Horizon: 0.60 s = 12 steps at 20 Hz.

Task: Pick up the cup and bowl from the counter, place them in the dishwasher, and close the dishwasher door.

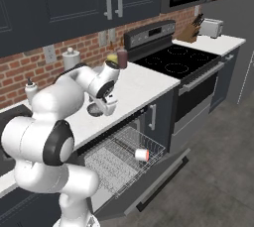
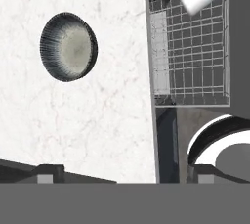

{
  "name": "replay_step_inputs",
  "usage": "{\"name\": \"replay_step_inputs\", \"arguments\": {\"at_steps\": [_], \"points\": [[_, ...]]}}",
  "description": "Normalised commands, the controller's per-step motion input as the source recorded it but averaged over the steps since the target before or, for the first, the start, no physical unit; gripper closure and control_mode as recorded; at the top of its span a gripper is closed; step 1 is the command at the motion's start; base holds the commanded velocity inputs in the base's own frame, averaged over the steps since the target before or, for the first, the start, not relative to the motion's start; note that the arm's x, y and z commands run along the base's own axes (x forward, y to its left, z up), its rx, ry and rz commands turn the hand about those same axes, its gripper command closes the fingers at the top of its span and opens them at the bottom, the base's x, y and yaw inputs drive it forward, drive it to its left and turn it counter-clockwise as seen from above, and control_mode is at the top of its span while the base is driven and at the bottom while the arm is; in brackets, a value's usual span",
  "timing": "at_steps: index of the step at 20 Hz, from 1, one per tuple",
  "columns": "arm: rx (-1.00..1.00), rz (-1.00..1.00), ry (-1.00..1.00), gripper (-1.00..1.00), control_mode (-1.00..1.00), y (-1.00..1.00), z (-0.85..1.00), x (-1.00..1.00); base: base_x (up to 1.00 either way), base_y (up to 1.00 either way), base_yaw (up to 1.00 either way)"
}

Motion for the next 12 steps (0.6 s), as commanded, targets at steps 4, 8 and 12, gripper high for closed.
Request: {"name": "replay_step_inputs", "arguments": {"at_steps": [4, 8, 12], "points": [[0.0, 0.01, 0.01, -1.0, -1.0, 0.38, -0.42, 0.37, 0.0, 0.0, 0.0], [-0.04, 0.0, 0.12, -1.0, -1.0, 0.13, -0.25, 0.51, 0.0, 0.0, 0.0], [-0.07, 0.0, 0.21, -1.0, -1.0, 0.0, -0.25, 0.65, 0.0, 0.0, 0.0]]}}
